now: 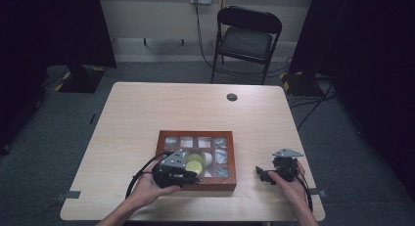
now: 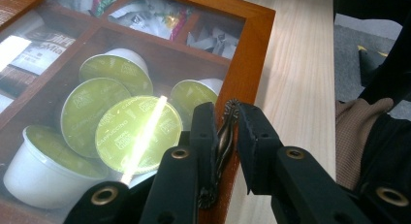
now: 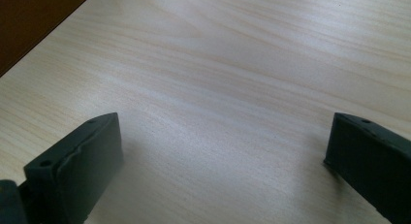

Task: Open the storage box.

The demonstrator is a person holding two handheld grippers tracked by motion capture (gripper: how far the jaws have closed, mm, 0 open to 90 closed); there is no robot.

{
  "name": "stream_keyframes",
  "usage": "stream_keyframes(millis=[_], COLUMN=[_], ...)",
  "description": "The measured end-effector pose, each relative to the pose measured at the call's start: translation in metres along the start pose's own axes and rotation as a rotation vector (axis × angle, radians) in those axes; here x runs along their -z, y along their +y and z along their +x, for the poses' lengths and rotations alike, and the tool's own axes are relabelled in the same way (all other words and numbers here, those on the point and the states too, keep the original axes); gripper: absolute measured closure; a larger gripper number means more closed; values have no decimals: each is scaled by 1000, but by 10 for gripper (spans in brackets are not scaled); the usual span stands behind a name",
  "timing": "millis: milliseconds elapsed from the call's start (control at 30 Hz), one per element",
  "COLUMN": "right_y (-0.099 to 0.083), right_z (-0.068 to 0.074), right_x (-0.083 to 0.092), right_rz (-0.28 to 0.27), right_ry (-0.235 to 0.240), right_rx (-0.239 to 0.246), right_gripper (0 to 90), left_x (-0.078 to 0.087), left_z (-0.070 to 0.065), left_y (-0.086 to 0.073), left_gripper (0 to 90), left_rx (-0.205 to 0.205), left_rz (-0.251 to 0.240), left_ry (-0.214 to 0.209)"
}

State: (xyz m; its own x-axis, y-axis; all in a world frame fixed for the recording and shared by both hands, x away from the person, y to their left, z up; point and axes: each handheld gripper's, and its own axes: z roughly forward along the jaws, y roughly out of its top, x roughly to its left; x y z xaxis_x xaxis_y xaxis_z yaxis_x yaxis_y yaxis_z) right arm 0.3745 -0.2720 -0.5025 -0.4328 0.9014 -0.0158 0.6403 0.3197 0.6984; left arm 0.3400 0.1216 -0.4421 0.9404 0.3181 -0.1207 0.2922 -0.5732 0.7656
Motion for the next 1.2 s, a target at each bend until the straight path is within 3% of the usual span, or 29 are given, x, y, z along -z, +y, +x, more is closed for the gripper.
stream_keyframes(millis=[233, 400, 600, 833, 867, 1200], right_y=[0, 0, 0, 0, 0, 0], right_z=[0, 0, 0, 0, 0, 0], right_x=[0, 0, 0, 0, 0, 0], right_rz=[0, 0, 0, 0, 0, 0], right_ry=[0, 1, 0, 0, 0, 0], right_rx=[0, 0, 0, 0, -1, -1], right_gripper=[0, 0, 0, 0, 0, 0], left_x=[0, 0, 0, 1, 1, 5], left_z=[0, 3, 5, 8, 9, 14], left_y=[3, 5, 5, 6, 6, 9], left_gripper=[793, 807, 808, 809, 809, 811], left_rx=[-16, -25, -4, 48, 72, 104], left_rz=[24, 44, 40, 35, 21, 4], left_ry=[6, -14, -27, -49, -56, -87])
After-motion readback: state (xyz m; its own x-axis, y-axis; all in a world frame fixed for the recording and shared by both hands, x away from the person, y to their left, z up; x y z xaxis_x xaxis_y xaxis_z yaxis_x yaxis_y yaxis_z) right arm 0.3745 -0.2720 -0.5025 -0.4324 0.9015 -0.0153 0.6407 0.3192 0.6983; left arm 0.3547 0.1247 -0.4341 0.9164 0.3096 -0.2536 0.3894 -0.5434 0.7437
